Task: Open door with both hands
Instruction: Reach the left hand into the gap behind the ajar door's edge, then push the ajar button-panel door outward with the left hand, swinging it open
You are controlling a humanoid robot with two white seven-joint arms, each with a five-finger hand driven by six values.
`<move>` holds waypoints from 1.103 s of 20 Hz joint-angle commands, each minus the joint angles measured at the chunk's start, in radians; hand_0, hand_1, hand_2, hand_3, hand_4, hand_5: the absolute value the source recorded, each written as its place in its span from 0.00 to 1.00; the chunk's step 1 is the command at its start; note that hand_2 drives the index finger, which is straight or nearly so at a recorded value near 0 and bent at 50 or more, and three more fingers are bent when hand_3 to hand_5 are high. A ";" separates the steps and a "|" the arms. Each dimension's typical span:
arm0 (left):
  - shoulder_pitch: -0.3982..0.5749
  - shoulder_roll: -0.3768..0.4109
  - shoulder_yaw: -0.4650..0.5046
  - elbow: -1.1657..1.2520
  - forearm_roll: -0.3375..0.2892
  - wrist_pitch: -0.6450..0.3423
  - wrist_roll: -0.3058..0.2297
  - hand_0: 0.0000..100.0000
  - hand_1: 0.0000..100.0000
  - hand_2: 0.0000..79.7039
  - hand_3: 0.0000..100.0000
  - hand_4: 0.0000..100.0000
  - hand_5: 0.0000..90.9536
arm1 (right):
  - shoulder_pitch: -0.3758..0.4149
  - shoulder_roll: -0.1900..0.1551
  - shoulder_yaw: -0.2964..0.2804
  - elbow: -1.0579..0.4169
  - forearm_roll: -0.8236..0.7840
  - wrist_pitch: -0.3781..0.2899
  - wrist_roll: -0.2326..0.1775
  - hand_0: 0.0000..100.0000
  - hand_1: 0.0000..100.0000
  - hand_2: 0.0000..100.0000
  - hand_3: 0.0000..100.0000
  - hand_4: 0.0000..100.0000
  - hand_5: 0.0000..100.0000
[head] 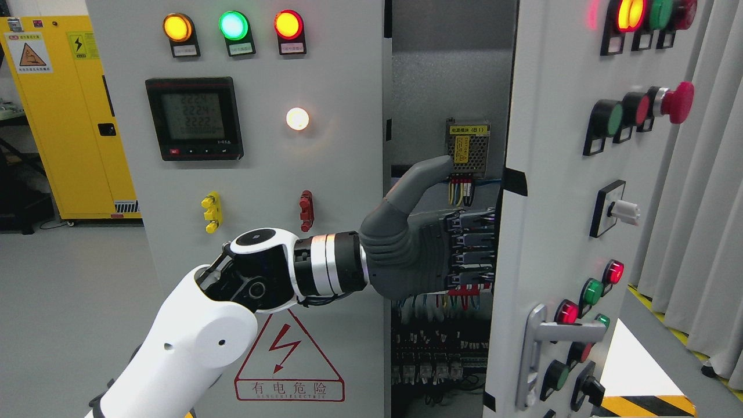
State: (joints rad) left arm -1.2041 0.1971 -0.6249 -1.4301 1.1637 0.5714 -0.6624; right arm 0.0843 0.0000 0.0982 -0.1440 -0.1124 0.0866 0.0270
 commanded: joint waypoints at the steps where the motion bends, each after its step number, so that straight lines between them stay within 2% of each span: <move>1: -0.012 -0.131 -0.007 0.046 -0.013 0.001 -0.005 0.00 0.00 0.16 0.25 0.19 0.00 | 0.000 0.029 0.000 0.001 0.000 -0.002 0.001 0.21 0.11 0.00 0.00 0.00 0.00; 4: -0.018 -0.168 -0.006 0.057 -0.038 0.005 -0.005 0.00 0.00 0.16 0.26 0.19 0.00 | 0.000 0.029 0.000 0.000 0.000 -0.002 0.001 0.21 0.11 0.00 0.00 0.00 0.00; 6: -0.020 -0.224 0.007 0.082 -0.053 0.027 -0.005 0.00 0.00 0.16 0.26 0.20 0.00 | 0.000 0.031 0.000 0.000 0.000 -0.002 0.001 0.21 0.11 0.00 0.00 0.00 0.00; 9: -0.018 -0.301 0.043 0.109 -0.136 0.045 -0.005 0.00 0.00 0.16 0.26 0.21 0.00 | 0.000 0.031 0.000 0.000 0.000 -0.002 0.001 0.21 0.11 0.00 0.00 0.00 0.00; 13: -0.018 -0.361 0.045 0.125 -0.156 0.045 -0.005 0.00 0.00 0.16 0.25 0.20 0.00 | 0.000 0.031 0.000 0.000 0.000 -0.002 0.001 0.21 0.11 0.00 0.00 0.00 0.00; 18: -0.034 -0.384 0.047 0.123 -0.171 0.045 -0.003 0.00 0.00 0.12 0.24 0.16 0.00 | 0.000 0.031 0.000 0.000 0.000 -0.002 0.001 0.21 0.10 0.00 0.00 0.00 0.00; 22: -0.051 -0.384 0.050 0.123 -0.170 0.044 0.018 0.00 0.00 0.09 0.18 0.13 0.00 | 0.000 0.031 0.000 0.001 0.000 -0.002 0.001 0.21 0.10 0.00 0.00 0.00 0.00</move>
State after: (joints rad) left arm -1.2377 -0.0963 -0.5907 -1.3320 1.0069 0.6165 -0.6571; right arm 0.0843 0.0000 0.0982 -0.1439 -0.1121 0.0834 0.0270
